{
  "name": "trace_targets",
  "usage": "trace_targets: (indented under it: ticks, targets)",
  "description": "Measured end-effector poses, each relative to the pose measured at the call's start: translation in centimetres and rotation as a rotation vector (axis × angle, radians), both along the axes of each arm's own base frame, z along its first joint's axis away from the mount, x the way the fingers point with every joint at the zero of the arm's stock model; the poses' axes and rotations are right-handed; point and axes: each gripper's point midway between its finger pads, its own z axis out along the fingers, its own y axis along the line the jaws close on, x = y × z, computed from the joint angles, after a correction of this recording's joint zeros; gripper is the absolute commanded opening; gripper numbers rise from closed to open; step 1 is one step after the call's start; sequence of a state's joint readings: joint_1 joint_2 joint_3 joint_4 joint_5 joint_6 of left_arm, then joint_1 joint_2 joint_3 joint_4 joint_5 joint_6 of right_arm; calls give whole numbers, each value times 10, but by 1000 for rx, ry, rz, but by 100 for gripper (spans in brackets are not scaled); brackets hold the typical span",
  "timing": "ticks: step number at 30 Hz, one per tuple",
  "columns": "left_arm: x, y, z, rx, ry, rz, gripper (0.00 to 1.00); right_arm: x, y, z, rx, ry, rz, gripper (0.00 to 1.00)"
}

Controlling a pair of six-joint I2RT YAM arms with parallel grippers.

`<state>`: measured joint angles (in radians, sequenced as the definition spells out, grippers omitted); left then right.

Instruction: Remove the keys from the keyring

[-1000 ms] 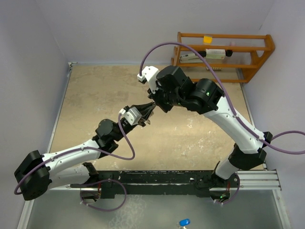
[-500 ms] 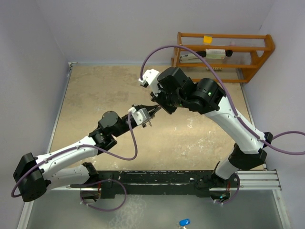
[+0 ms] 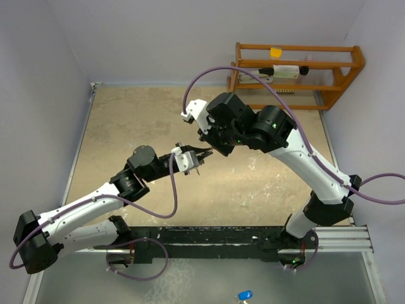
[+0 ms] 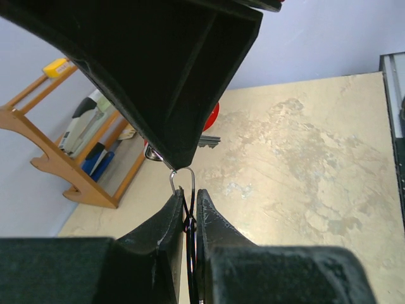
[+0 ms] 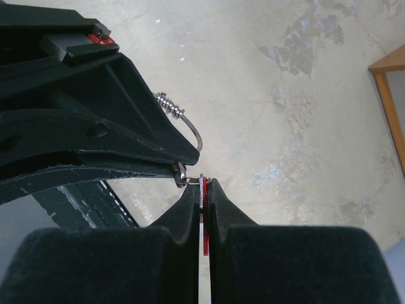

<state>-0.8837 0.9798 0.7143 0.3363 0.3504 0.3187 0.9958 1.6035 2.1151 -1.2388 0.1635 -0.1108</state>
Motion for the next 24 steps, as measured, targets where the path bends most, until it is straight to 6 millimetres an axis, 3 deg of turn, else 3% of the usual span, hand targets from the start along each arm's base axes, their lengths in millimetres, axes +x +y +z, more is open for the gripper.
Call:
trace_targets:
  ticks: [13,24]
  targets:
    - [-20,4,-20,77,64,-79,0,-18,13,-33,-22,125,110,0]
    - [-26,11,-14,60,58,-82,0,-22,22,-34,17,144,149,0]
